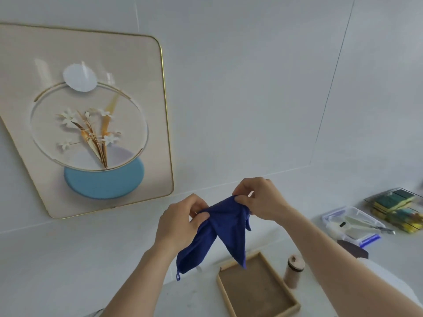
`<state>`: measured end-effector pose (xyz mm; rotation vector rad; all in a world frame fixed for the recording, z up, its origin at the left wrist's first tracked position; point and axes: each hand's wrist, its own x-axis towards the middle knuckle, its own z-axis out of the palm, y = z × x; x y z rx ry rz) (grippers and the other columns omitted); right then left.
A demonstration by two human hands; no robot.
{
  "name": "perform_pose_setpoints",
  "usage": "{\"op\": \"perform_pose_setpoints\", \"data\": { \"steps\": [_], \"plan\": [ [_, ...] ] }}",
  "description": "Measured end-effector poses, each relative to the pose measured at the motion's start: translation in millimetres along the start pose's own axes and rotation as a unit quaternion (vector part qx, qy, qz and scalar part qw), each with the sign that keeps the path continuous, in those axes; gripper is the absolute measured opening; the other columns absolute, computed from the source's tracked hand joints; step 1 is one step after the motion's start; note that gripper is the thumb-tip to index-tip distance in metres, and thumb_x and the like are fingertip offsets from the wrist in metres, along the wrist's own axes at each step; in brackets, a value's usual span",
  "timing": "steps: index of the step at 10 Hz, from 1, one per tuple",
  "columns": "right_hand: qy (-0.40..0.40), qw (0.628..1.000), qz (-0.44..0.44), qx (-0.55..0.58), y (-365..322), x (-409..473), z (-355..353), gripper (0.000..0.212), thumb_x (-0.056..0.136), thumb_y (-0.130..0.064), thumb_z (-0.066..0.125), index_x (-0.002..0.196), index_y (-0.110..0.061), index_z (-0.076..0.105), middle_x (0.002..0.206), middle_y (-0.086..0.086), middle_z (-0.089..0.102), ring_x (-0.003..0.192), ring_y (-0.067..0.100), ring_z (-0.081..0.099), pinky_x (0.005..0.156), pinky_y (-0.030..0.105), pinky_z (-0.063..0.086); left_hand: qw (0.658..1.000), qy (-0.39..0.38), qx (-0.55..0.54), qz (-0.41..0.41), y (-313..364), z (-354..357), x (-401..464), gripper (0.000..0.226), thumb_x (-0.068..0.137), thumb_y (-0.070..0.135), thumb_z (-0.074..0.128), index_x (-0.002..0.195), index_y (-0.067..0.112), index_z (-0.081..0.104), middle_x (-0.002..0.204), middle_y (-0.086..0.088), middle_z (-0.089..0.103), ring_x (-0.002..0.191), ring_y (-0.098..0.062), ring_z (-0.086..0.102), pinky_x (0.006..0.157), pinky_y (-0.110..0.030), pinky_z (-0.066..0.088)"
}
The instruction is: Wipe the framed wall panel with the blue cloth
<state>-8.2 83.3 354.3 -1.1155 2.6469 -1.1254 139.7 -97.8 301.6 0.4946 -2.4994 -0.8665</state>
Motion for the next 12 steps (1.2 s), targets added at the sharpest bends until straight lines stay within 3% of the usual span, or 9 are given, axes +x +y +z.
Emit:
{"op": "perform_pose_setpoints", "data": {
  "steps": [2,4,6,7,8,9,10,11,12],
  "plan": [
    [-0.008,1.000,0.025,-0.004,69,0,4,0.027,0.091,-0.014,0.070,0.079,-0.039,0.066,0.080,-0.015,0.072,0.069,0.014,0.063,0.073,0.037,0.059,0.999,-0.015,0.021,-0.031,4,67,14,0.020,0.095,0.034,0.069,0.085,0.046,0.058,0.081,0.027,0.071,0.083,0.006,0.067,0.073,-0.026,0.056],
    [-0.016,0.997,0.070,-0.033,134,-3,23,0.015,0.092,-0.017,0.067,0.095,-0.031,0.074,0.091,-0.012,0.076,0.086,0.020,0.068,0.073,0.032,0.050,0.994,-0.045,-0.013,-0.098,-2,147,17,0.017,0.092,0.026,0.071,0.085,0.040,0.064,0.086,0.023,0.073,0.083,0.000,0.070,0.075,-0.031,0.059],
    [-0.042,0.992,0.107,-0.052,193,-15,52,0.015,0.096,-0.017,0.062,0.102,-0.027,0.073,0.100,-0.004,0.078,0.091,0.025,0.069,0.078,0.039,0.058,0.984,-0.088,-0.008,-0.155,-18,217,11,0.020,0.096,0.024,0.069,0.093,0.040,0.057,0.087,0.027,0.065,0.078,0.005,0.064,0.063,-0.016,0.047],
    [-0.048,0.991,0.120,-0.044,218,-26,74,0.014,0.097,-0.016,0.062,0.103,-0.024,0.072,0.102,-0.001,0.077,0.093,0.028,0.068,0.076,0.039,0.056,0.978,-0.107,-0.002,-0.178,-26,242,2,0.024,0.097,0.021,0.068,0.095,0.041,0.055,0.087,0.026,0.062,0.079,0.004,0.063,0.070,-0.023,0.052],
    [-0.062,0.990,0.116,-0.058,241,-41,97,0.017,0.096,-0.013,0.060,0.103,-0.023,0.072,0.105,0.000,0.077,0.097,0.029,0.068,0.073,0.037,0.050,0.971,-0.129,-0.003,-0.200,-36,261,-10,0.026,0.097,0.014,0.065,0.098,0.039,0.058,0.094,0.021,0.069,0.093,-0.011,0.071,0.090,-0.034,0.058],
    [-0.119,0.985,0.105,-0.072,261,-57,118,0.026,0.101,-0.015,0.056,0.122,-0.026,0.069,0.122,0.001,0.072,0.110,0.028,0.066,0.089,0.044,0.057,0.961,-0.180,0.012,-0.209,-45,273,-21,0.023,0.101,0.022,0.062,0.119,0.036,0.059,0.123,0.011,0.073,0.114,-0.014,0.069,0.101,-0.036,0.055],
    [-0.246,0.954,0.128,-0.116,273,-72,132,0.061,0.103,-0.036,0.062,0.158,-0.033,0.038,0.161,0.004,0.046,0.146,0.032,0.045,0.112,0.047,0.051,0.940,-0.272,0.089,-0.184,-55,278,-28,0.056,0.102,0.043,0.059,0.153,0.034,0.041,0.158,0.008,0.052,0.143,-0.019,0.052,0.111,-0.034,0.044],
    [-0.310,0.929,0.143,-0.145,285,-84,140,0.090,0.097,-0.061,0.060,0.165,-0.037,0.006,0.177,0.007,0.003,0.164,0.031,0.001,0.128,0.054,0.027,0.928,-0.293,0.183,-0.142,-65,277,-34,0.076,0.101,0.063,0.047,0.165,0.031,0.021,0.174,0.002,0.026,0.162,-0.024,0.023,0.131,-0.045,0.018],
    [-0.309,0.923,0.132,-0.187,287,-91,141,0.102,0.088,-0.082,0.048,0.164,-0.039,-0.005,0.177,0.007,-0.012,0.162,0.032,-0.016,0.129,0.063,0.001,0.919,-0.293,0.238,-0.113,-68,270,-39,0.087,0.097,0.077,0.032,0.168,0.035,0.004,0.179,0.004,0.001,0.166,-0.022,-0.006,0.133,-0.050,-0.007]
  ]
}}
